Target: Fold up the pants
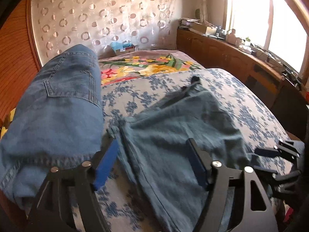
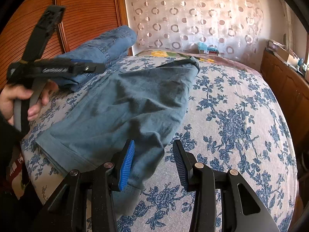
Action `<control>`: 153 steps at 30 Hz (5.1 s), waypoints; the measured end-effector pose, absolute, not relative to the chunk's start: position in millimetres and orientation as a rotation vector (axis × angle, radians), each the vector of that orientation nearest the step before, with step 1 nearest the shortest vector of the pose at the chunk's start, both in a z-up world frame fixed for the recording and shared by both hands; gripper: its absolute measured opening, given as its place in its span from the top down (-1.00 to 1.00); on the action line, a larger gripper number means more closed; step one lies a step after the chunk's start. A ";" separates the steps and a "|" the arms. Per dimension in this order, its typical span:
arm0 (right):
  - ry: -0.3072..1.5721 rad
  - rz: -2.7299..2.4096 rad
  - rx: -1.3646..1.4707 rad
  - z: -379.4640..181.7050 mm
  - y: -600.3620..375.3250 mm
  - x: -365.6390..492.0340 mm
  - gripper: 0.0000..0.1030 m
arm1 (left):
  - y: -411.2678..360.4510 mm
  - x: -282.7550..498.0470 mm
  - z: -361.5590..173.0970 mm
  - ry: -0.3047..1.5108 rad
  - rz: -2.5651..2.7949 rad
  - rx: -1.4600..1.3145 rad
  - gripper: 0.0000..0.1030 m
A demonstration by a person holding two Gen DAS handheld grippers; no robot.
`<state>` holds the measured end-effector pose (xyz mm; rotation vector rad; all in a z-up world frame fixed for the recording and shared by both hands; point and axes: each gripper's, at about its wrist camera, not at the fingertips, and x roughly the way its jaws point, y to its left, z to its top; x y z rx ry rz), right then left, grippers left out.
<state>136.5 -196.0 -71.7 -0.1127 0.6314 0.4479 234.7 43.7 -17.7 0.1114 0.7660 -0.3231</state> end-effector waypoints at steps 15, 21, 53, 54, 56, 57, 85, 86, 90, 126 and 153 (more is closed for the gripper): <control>0.646 0.443 -0.096 -73.3 -195.9 139.5 0.17 | 41.9 194.6 -48.5 0.811 -0.315 0.142 -0.43; 0.655 0.441 -0.095 -73.6 -195.0 141.6 0.17 | 44.4 189.3 -52.9 0.808 -0.304 0.135 -0.43; 0.724 0.310 -0.157 -38.0 -160.2 355.0 0.18 | 57.5 173.4 -61.1 0.791 -0.275 0.062 -0.42; 0.728 0.312 -0.151 -36.2 -158.2 362.1 0.42 | 57.3 173.8 -61.3 0.793 -0.278 0.061 -0.42; 0.727 0.323 -0.155 -31.3 -153.0 373.3 0.82 | 57.4 174.1 -60.9 0.795 -0.276 0.059 -0.42; 0.709 0.318 -0.163 -27.4 -150.9 375.5 0.83 | 57.2 174.4 -61.0 0.796 -0.278 0.059 -0.42; 0.674 0.433 -0.140 -38.0 -209.5 158.3 0.26 | 52.5 174.8 -62.9 0.794 -0.247 0.095 -0.42; 0.678 0.439 -0.135 -39.7 -210.3 153.3 0.26 | 52.0 175.1 -62.8 0.793 -0.243 0.100 -0.42; 0.681 0.441 -0.125 -49.4 -208.8 132.9 0.26 | 50.8 176.3 -62.7 0.793 -0.240 0.112 -0.42; 0.699 0.440 -0.044 -60.2 -211.1 74.2 0.26 | 64.6 107.3 -64.9 0.821 -0.319 0.040 -0.57; 0.705 0.498 -0.025 -68.9 -204.9 74.2 0.70 | 56.0 86.2 -66.7 0.815 -0.412 -0.028 0.57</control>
